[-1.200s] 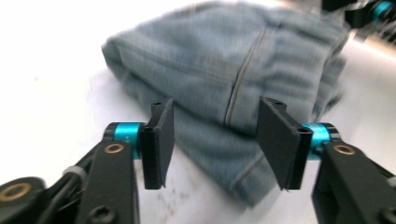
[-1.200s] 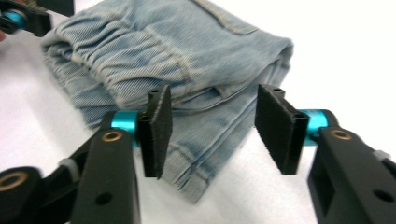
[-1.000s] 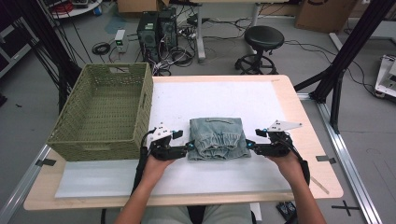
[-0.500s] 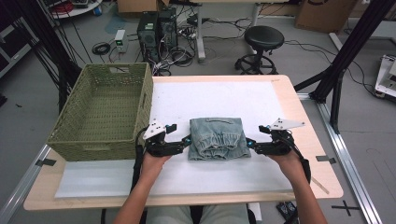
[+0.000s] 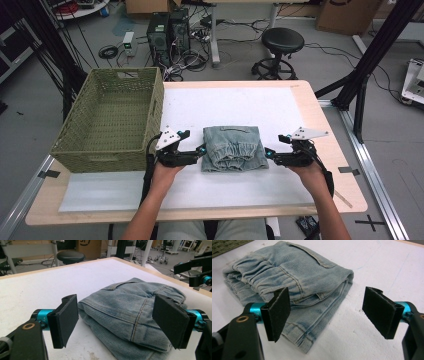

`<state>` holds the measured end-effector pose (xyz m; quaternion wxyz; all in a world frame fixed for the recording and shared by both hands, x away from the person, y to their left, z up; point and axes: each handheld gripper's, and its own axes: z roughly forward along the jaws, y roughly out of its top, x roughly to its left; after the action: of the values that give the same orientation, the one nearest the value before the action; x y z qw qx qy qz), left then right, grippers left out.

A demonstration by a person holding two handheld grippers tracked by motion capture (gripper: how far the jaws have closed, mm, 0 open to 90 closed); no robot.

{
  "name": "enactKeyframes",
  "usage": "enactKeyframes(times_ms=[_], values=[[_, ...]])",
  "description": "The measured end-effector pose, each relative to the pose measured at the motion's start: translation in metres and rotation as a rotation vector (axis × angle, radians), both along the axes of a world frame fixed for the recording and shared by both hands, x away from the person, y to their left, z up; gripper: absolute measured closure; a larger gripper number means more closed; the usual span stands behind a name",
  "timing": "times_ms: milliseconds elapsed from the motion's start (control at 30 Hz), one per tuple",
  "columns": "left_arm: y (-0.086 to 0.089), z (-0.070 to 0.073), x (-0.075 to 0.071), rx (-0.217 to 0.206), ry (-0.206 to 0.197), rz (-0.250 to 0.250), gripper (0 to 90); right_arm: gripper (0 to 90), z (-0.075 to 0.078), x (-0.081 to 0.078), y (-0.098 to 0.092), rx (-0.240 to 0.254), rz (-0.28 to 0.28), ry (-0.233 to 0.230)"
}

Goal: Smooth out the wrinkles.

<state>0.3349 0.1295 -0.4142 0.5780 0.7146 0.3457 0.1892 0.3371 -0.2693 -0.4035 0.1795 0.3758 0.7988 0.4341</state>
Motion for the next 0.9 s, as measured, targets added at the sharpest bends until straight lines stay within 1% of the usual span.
enactKeyframes(times_ms=[67,133,200,267,367,433,500,533,567,600,667,700,733,767,800,833,867,900], values=[[-0.001,0.001,0.0,-0.003,0.002,0.007,21.0,22.9,0.0,0.0,0.002,0.001,0.003,0.001],[-0.003,0.003,0.002,-0.009,-0.003,0.004,20.4,26.4,0.0,0.0,0.004,0.007,0.01,0.003],[-0.006,0.005,0.004,-0.012,-0.008,-0.003,20.4,27.0,0.001,0.001,0.006,0.016,0.016,0.0],[-0.009,0.008,0.007,-0.017,-0.013,-0.006,20.4,27.2,0.004,0.003,0.011,0.022,0.022,-0.006],[-0.016,0.01,0.013,-0.006,-0.023,-0.027,21.0,27.2,0.008,0.007,0.023,0.033,0.05,-0.009],[-0.023,0.009,0.019,0.002,-0.009,-0.044,21.3,27.3,0.01,0.01,0.031,0.037,0.073,-0.004],[-0.031,0.008,0.025,0.014,0.003,-0.061,23.8,27.4,0.01,0.014,0.039,0.031,0.08,-0.001],[-0.031,0.008,0.025,0.014,0.003,-0.061,25.4,27.4,0.01,0.014,0.039,0.031,0.08,-0.001],[-0.039,0.004,0.031,0.033,0.023,-0.079,26.2,29.8,0.008,0.021,0.048,0.023,0.09,0.013],[-0.042,0.002,0.033,0.039,0.038,-0.088,27.1,31.0,0.005,0.025,0.053,0.012,0.098,0.028],[-0.045,0.0,0.035,0.04,0.046,-0.098,30.3,32.1,0.0,0.031,0.061,-0.01,0.11,0.054],[-0.051,-0.007,0.039,0.071,0.074,-0.123,31.9,32.9,-0.004,0.035,0.067,-0.034,0.126,0.073],[-0.054,-0.01,0.039,0.082,0.091,-0.135,33.8,33.4,-0.007,0.038,0.07,-0.048,0.137,0.088],[-0.054,-0.01,0.039,0.082,0.091,-0.135,35.3,33.8,-0.01,0.039,0.072,-0.054,0.143,0.101],[-0.061,-0.018,0.039,0.139,0.132,-0.182,37.9,35.1,-0.013,0.041,0.074,-0.071,0.156,0.122],[-0.062,-0.02,0.039,0.141,0.146,-0.185,37.8,35.5,-0.016,0.042,0.074,-0.078,0.169,0.143],[-0.061,-0.021,0.038,0.13,0.155,-0.186,37.8,35.5,-0.018,0.043,0.074,-0.083,0.179,0.157],[-0.061,-0.022,0.038,0.123,0.161,-0.188,37.8,35.5,-0.019,0.042,0.073,-0.075,0.184,0.166]])
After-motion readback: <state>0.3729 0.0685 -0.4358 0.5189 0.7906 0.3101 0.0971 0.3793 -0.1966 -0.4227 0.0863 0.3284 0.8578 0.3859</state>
